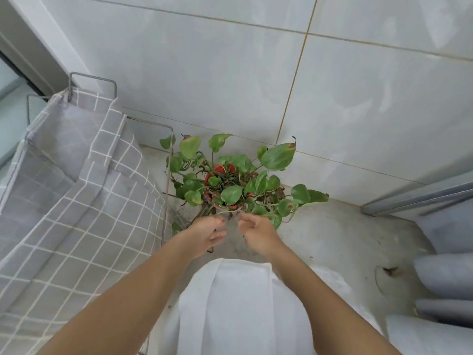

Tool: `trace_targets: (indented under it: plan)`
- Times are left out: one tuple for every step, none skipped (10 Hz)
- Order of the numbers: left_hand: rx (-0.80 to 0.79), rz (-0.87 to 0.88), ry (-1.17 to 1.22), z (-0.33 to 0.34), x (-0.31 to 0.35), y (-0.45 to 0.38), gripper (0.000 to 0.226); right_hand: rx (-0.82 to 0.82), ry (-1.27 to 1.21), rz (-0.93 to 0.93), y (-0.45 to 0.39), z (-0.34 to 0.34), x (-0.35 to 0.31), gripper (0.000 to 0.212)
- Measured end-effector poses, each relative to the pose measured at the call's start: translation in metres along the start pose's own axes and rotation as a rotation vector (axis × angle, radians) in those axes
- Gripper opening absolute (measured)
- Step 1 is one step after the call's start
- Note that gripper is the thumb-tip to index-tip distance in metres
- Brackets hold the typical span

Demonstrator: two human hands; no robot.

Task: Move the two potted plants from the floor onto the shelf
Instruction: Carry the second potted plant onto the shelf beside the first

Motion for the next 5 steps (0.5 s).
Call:
trace_targets:
  plan:
    - [0.045,0.000,0.086,0.005,-0.002,-0.020,0.024,0.011,-0.020,0.061,-0.018,0.003,0.007,0.036]
    - [0.123,0.046,0.118,0.008,-0.001,-0.040,0.029,0.033,-0.083,0.160,-0.039,0.011,0.015,0.033]
    - [0.288,0.138,0.096,0.002,0.005,-0.057,0.033,0.085,-0.208,0.277,-0.055,0.017,0.021,0.029]
    - [0.372,0.122,0.132,0.001,0.009,-0.075,0.018,0.123,-0.286,0.363,-0.061,0.014,0.021,0.018]
    - [0.440,0.124,0.131,0.000,0.010,-0.080,0.014,0.081,-0.429,0.441,-0.066,0.015,0.018,0.014]
Point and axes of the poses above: each hand's wrist, its own y-axis away from the middle knuckle, its own z-axis out of the palm, x = y × z, the point moved 2 cm from there along -y, towards the middle knuckle, and after that the axes turned 4 degrees about y, right-handed, at the moved point
